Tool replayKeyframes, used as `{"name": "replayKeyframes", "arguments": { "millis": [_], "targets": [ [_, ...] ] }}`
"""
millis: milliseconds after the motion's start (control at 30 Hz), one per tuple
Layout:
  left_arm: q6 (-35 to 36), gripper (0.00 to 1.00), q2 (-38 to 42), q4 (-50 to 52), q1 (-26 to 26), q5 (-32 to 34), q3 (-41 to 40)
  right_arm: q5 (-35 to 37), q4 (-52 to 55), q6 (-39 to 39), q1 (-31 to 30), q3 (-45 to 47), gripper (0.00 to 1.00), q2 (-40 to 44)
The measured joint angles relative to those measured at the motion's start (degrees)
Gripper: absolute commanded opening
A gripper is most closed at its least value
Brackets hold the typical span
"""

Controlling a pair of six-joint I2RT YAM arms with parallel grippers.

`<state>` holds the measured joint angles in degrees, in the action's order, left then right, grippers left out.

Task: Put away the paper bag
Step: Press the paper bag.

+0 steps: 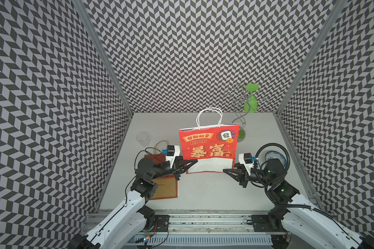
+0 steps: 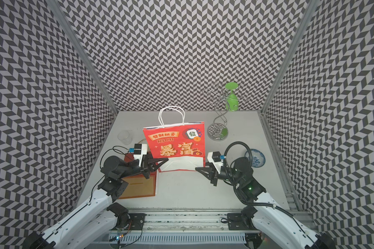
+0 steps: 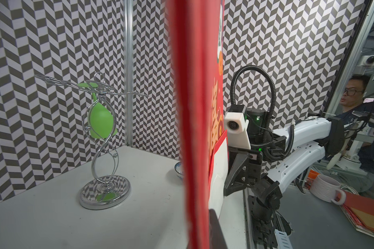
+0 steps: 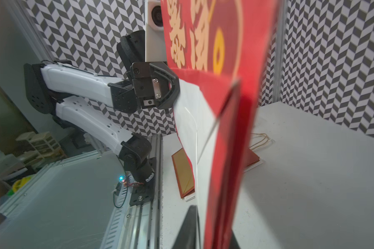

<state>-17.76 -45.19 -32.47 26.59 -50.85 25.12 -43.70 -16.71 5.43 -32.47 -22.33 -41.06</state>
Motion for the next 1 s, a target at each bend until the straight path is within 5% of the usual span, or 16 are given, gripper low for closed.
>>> {"name": "replayKeyframes", "arguments": {
  "millis": [267, 367, 433, 733, 1000],
  "targets": [
    [0.5, 0.0, -0.6, 0.9, 0.0, -0.4, -0.4, 0.2, -2.4, 0.5, 0.0, -1.2, 0.0, 0.3],
    [0.8, 0.0, -0.6, 0.8, 0.0, -0.4, -0.6, 0.2, -2.5, 0.6, 0.0, -1.2, 0.03, 0.3],
    [1.3, 0.0, -0.6, 0.8, 0.0, -0.4, -0.7, 0.5, -2.5, 0.7, 0.0, -1.2, 0.13, 0.2],
    [2.3, 0.0, -0.9, 1.7, 0.0, -0.6, -1.6, 3.2, -3.2, 1.3, 0.0, -1.7, 0.0, -0.2],
    [2.9, 0.0, -0.9, 1.7, 0.0, -0.5, -2.2, 3.1, -3.1, 1.6, 0.0, -1.8, 0.1, -0.3]
  ]
}}
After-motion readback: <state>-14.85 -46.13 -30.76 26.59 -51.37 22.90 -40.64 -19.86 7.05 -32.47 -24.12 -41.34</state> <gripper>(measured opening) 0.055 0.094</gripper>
